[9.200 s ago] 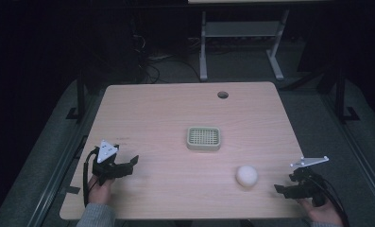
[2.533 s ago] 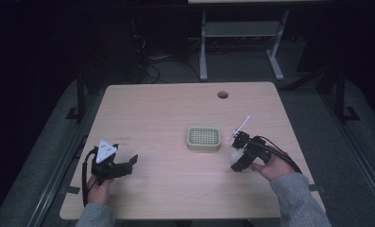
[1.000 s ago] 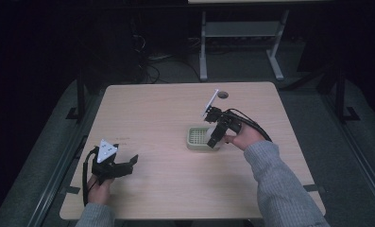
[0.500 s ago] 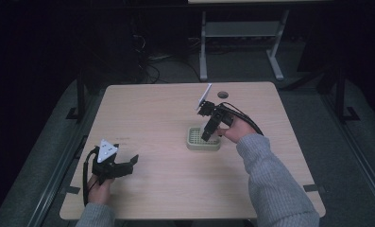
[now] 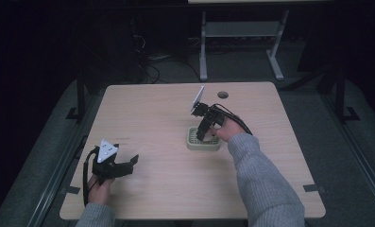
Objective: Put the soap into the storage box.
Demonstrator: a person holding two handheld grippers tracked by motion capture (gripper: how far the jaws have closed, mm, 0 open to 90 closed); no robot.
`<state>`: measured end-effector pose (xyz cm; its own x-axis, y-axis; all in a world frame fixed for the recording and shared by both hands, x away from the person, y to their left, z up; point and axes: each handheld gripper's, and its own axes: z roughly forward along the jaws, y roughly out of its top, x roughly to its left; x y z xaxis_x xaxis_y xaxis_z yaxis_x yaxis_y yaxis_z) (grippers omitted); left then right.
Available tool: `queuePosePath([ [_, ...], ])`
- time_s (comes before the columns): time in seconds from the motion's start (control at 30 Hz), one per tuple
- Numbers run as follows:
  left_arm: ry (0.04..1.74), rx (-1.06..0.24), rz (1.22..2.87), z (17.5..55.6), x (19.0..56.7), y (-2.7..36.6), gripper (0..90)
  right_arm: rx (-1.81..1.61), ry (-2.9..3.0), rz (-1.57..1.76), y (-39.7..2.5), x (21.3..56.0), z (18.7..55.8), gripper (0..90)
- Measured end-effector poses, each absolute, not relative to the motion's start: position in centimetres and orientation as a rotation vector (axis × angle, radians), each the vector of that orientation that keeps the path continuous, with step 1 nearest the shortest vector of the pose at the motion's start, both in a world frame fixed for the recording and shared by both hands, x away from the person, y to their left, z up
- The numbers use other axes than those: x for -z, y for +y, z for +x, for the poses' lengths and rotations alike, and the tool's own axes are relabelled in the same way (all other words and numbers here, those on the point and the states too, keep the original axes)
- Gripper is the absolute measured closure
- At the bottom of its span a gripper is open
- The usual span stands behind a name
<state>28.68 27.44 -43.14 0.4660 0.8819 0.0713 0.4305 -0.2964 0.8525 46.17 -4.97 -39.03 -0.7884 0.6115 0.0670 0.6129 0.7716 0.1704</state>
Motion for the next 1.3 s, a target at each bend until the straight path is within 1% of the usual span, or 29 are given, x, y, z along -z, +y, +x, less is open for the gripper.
queuePosePath([
  [0.63,1.098,-0.709,1.904,28.7,43.1,27.5,14.8,0.192,-2.951,-1.019,-3.8,41.4,47.1,23.3],
  [1.3,1.097,-0.709,1.901,28.6,43.0,27.5,14.8,0.153,-2.962,-0.999,-3.8,41.9,47.2,23.1],
])
